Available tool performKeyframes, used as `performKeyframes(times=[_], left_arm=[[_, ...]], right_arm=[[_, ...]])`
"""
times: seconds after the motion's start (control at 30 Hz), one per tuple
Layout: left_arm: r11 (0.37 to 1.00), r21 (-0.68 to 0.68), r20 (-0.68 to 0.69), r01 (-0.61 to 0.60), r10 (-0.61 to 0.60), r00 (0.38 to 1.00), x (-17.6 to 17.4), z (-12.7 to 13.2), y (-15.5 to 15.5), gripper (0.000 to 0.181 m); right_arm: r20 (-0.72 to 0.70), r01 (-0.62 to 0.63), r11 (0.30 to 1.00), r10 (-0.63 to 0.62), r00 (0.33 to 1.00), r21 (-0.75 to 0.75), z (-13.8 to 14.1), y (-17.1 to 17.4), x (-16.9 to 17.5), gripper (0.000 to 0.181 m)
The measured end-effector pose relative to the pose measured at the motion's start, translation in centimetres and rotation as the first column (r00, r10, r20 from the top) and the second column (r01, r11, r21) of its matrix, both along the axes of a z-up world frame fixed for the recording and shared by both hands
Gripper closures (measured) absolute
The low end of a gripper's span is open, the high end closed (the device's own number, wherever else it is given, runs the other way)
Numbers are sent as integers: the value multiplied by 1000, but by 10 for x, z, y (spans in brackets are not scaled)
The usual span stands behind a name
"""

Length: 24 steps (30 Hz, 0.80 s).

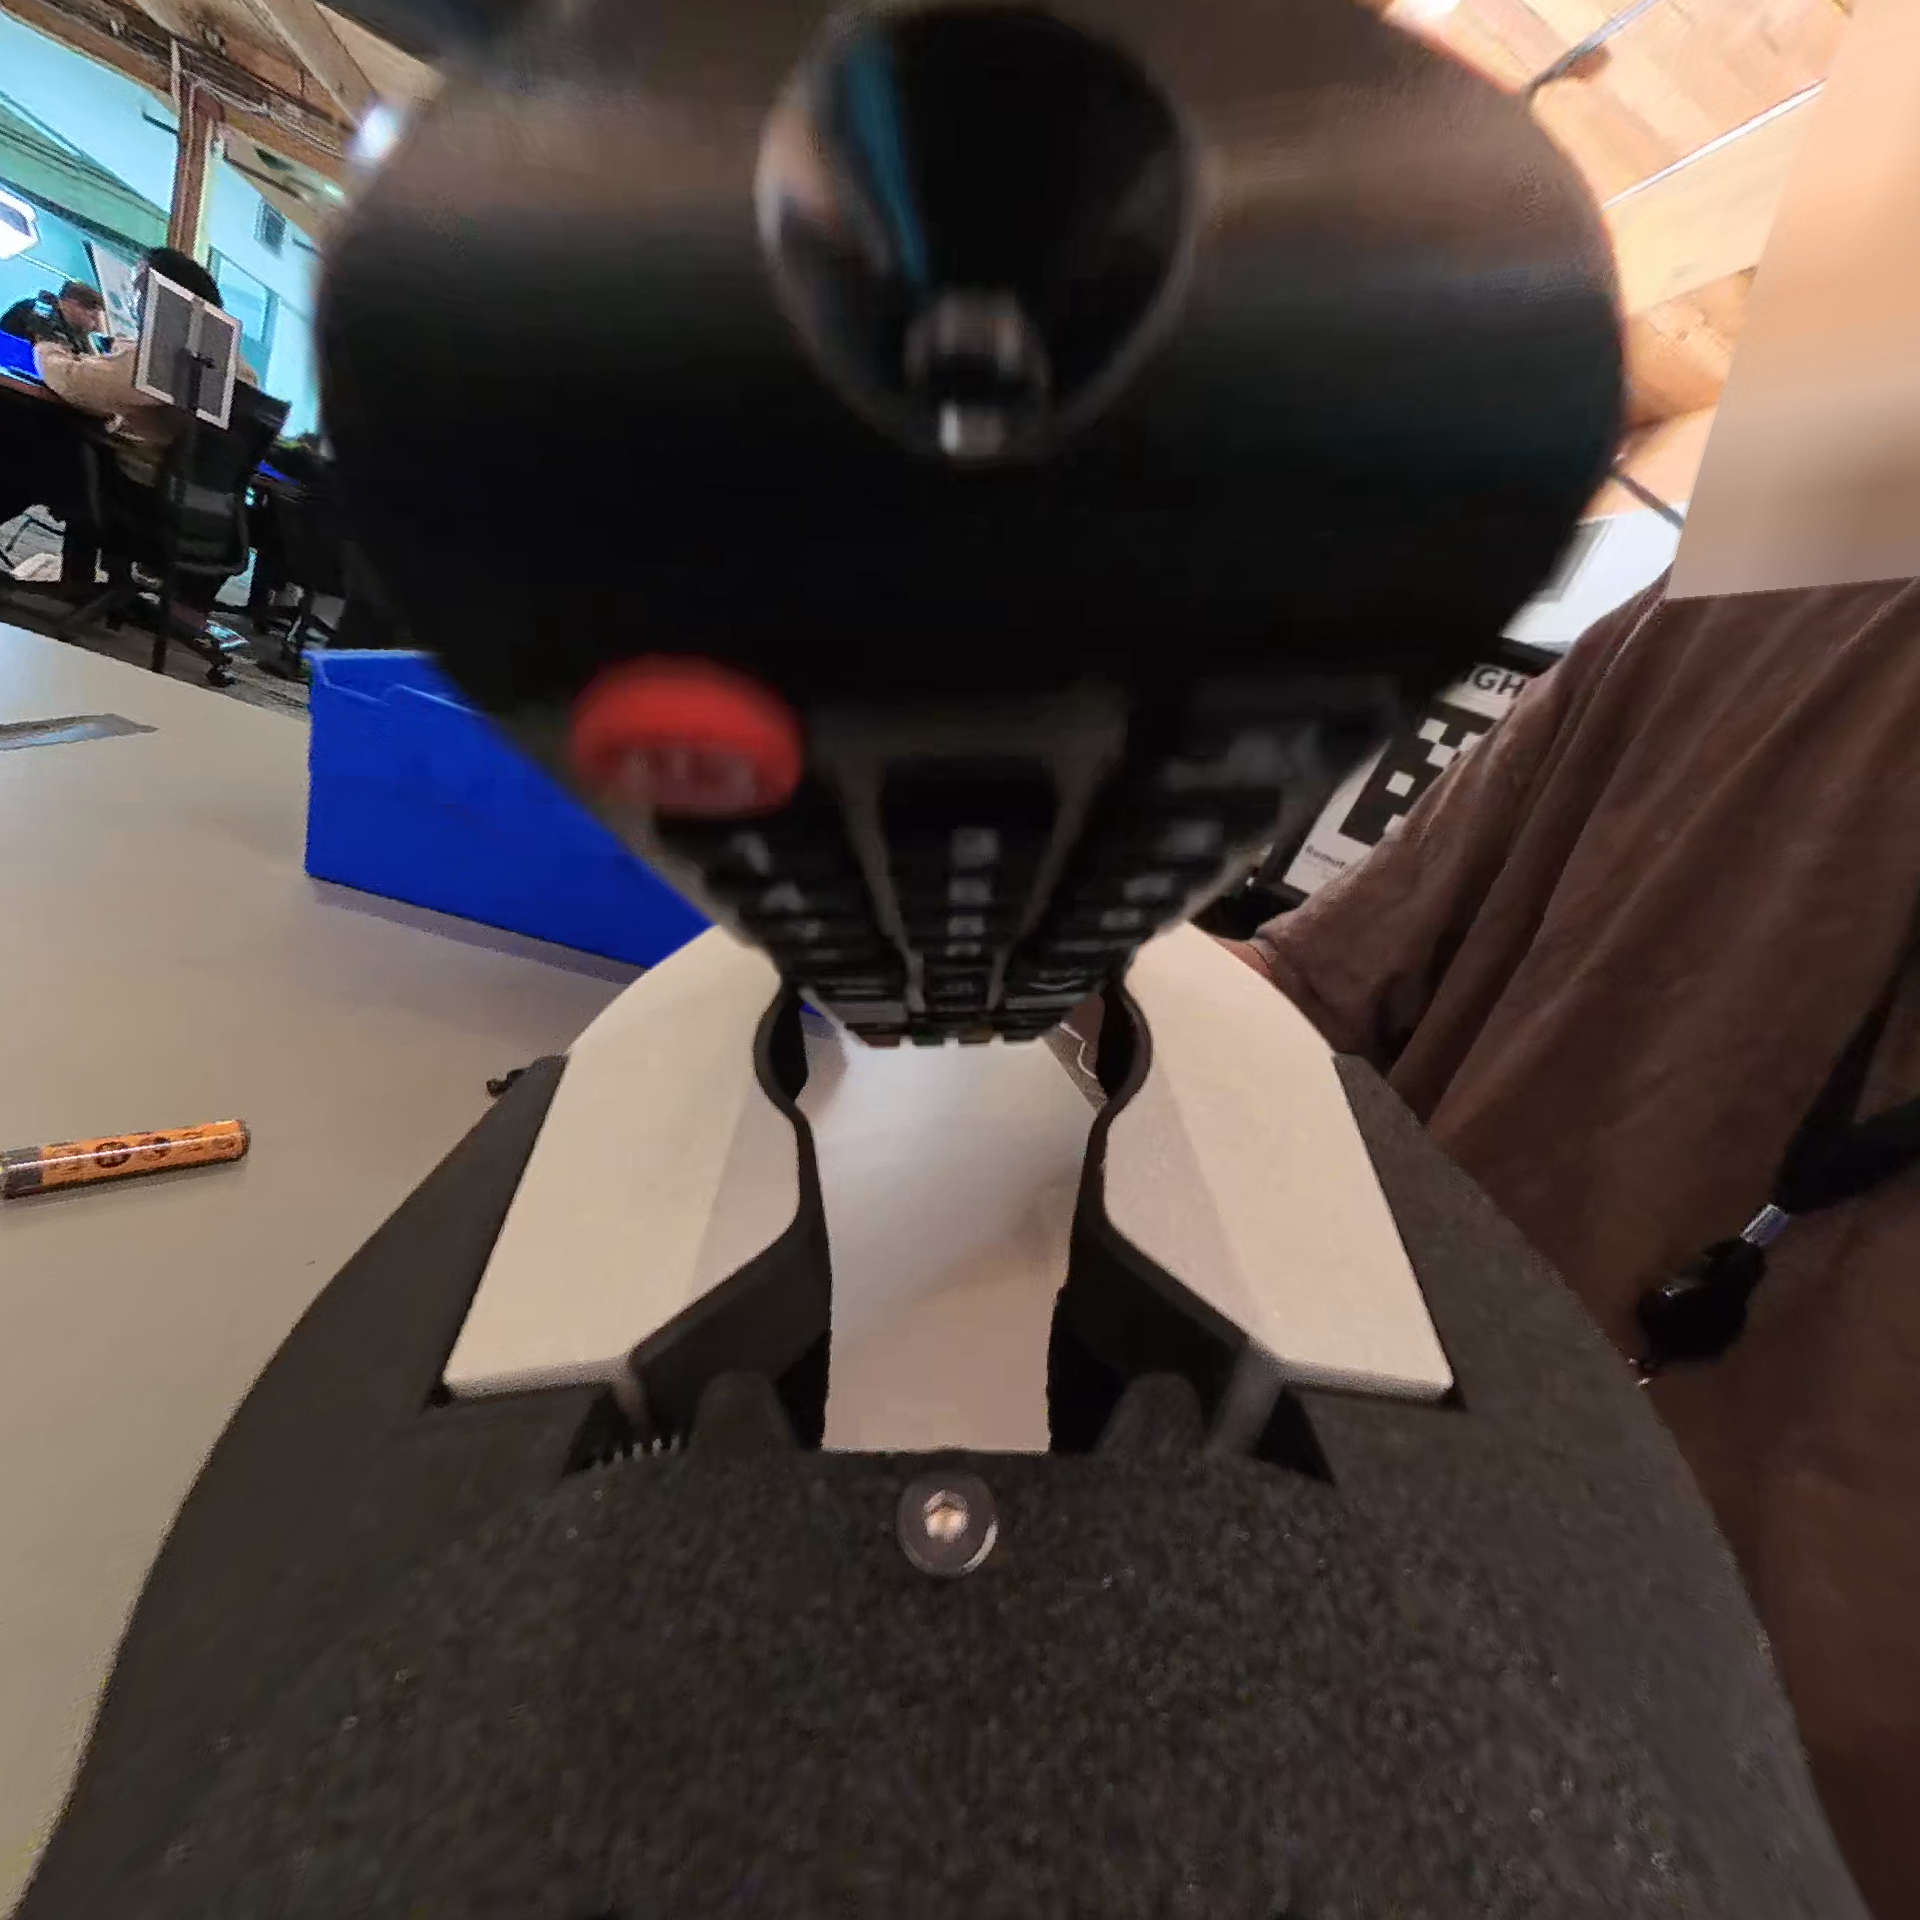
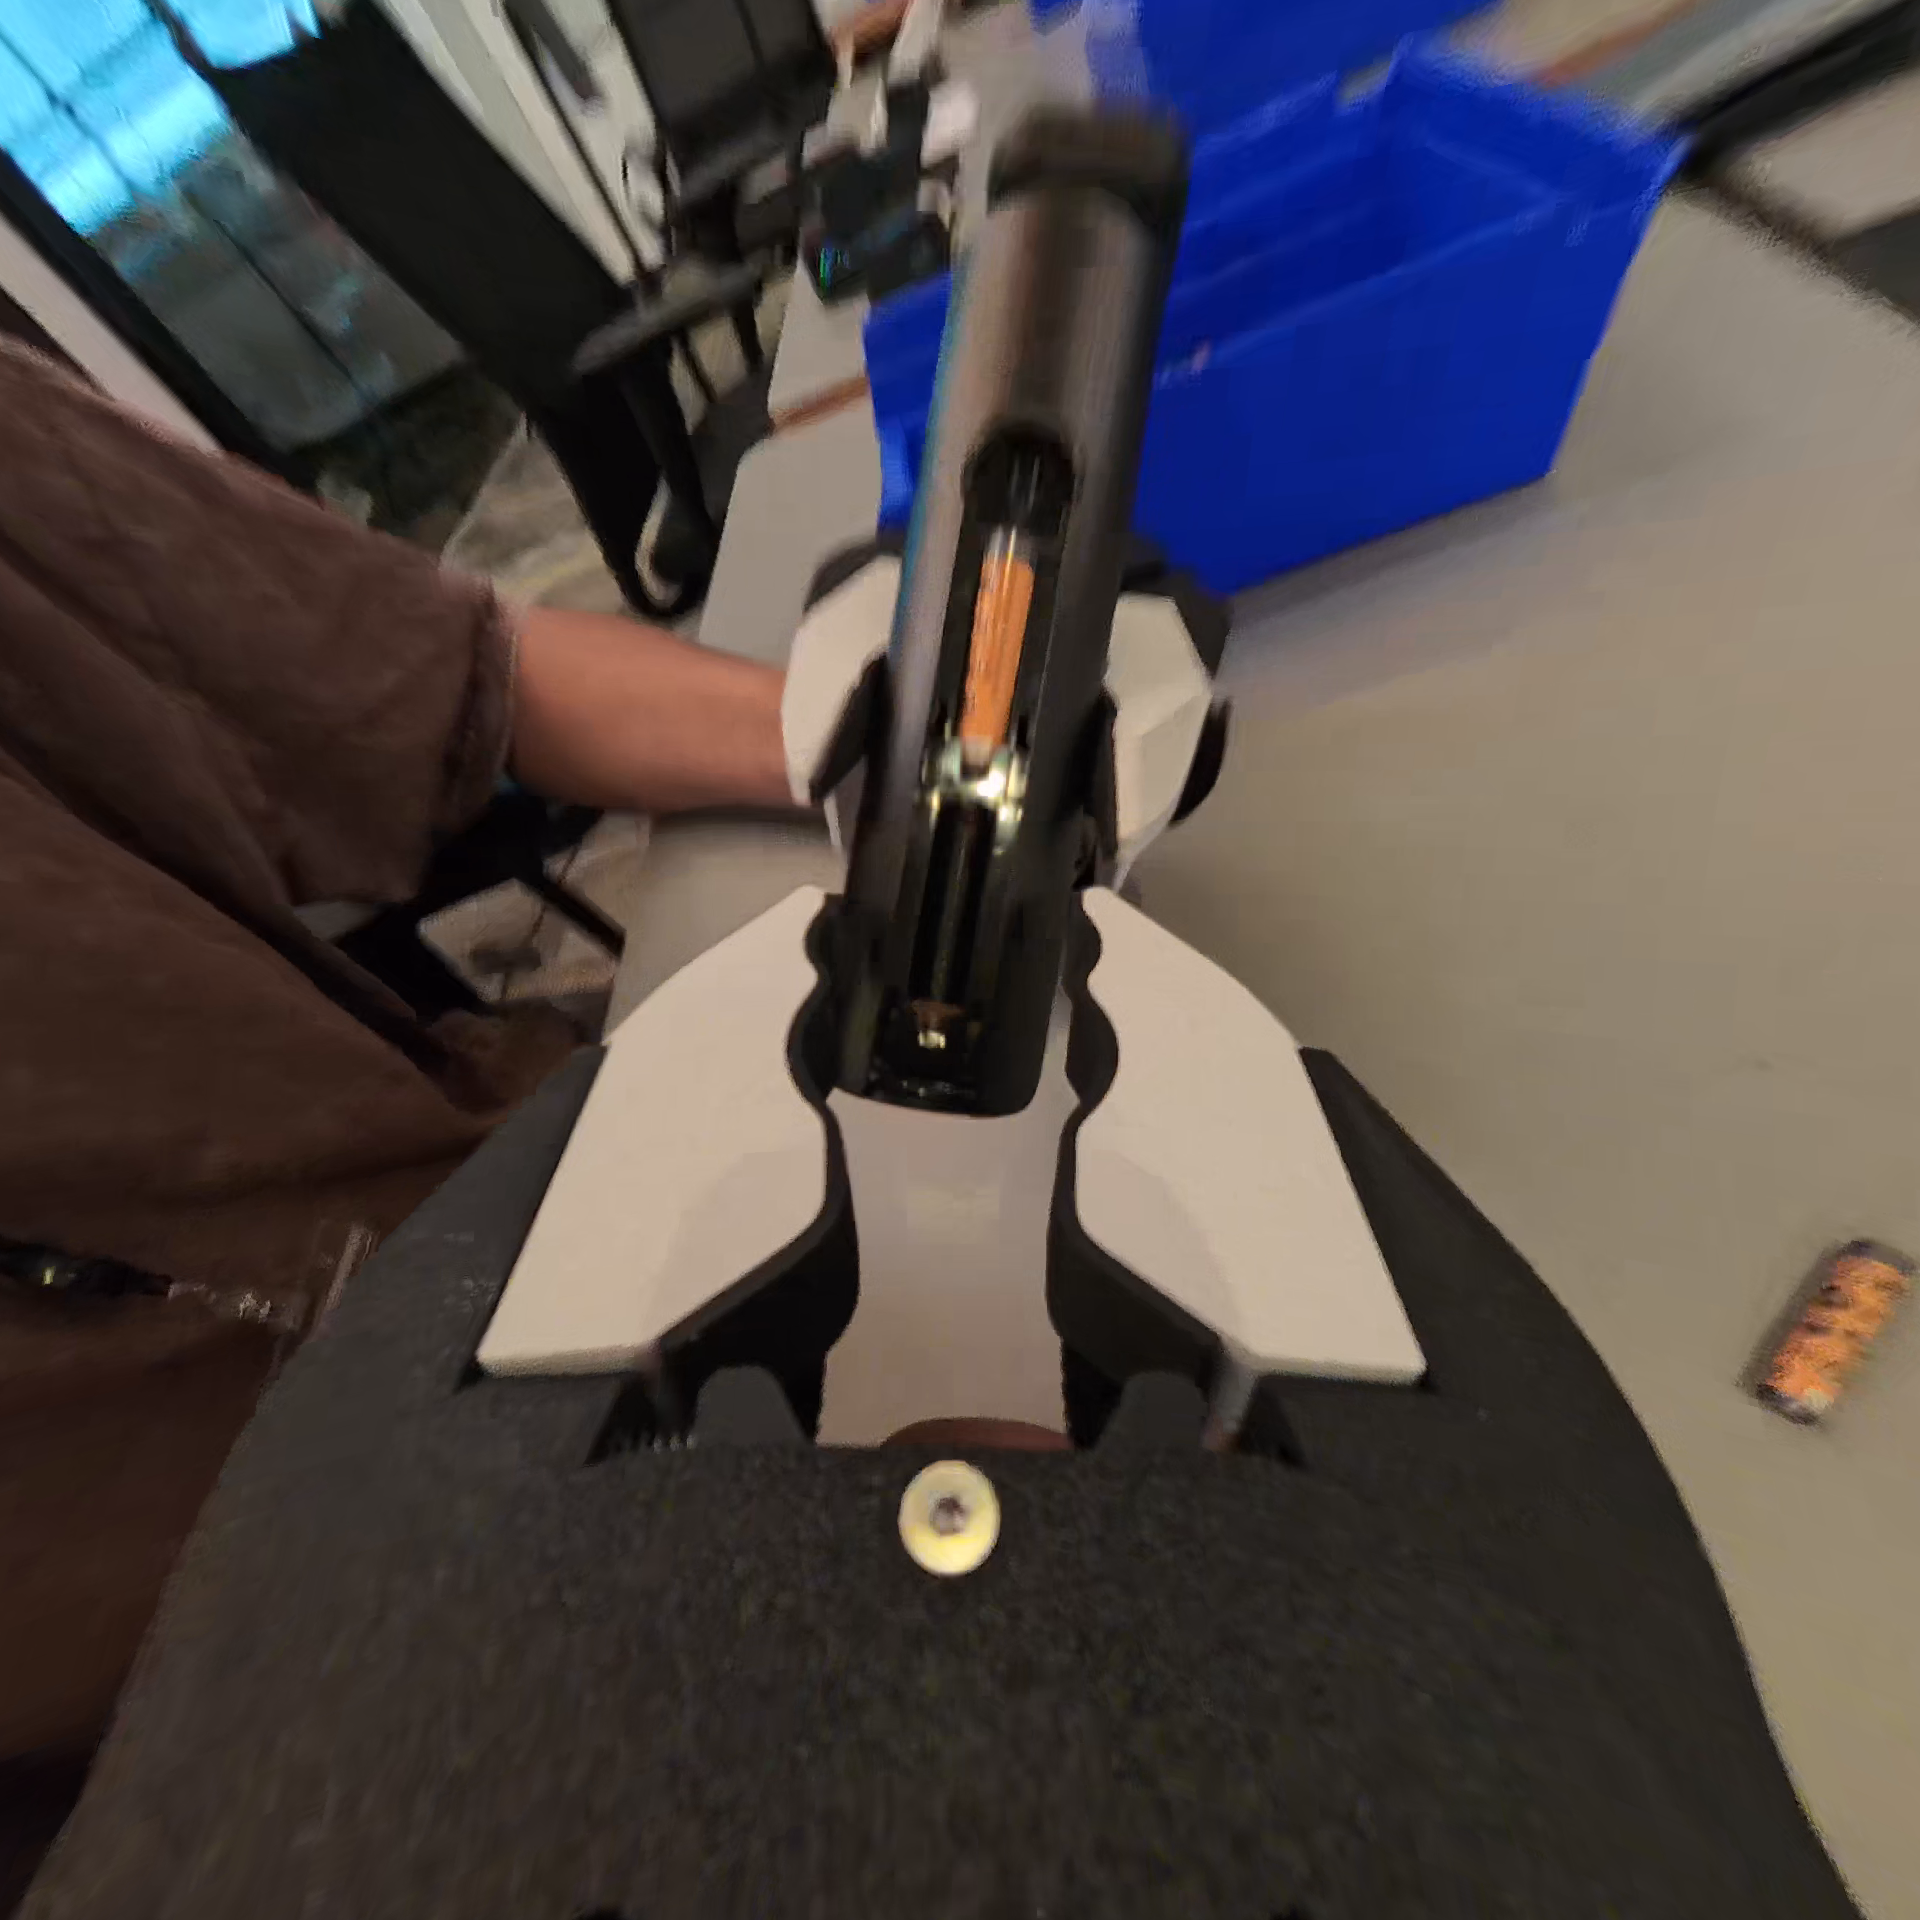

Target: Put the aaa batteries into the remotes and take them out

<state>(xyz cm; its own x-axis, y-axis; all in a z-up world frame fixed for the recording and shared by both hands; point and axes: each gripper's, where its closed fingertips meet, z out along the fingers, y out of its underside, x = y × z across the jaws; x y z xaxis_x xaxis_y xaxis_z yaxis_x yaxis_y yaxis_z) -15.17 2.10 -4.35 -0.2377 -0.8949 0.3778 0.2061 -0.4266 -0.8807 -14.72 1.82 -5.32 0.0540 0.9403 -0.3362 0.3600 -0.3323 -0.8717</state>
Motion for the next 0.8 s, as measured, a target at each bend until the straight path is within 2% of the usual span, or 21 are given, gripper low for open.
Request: performKeyframes(times=[0.1,0.17,0.23,0.5,0.8], left_arm=[[1000,21,-17,-20,21,1000,1,-1,1,127],[999,35,-26,-25,26,999,4,-2,-1,127],[999,40,-48,-17,19,999,6,-5,-3,127],[998,56,-83,-14,18,996,7,-9,-3,127],[999,52,-100,-14,19,995,8,-14,-3,128]], right_arm=[[-219,113,992,-99,971,53,44,15,-5,162],[-163,123,986,-104,981,108,40,19,-16,181],[-99,130,979,-115,988,158,32,23,-27,181],[3,45,988,-46,999,147,19,16,-42,181],[27,20,991,-24,999,132,14,16,-41,181]])
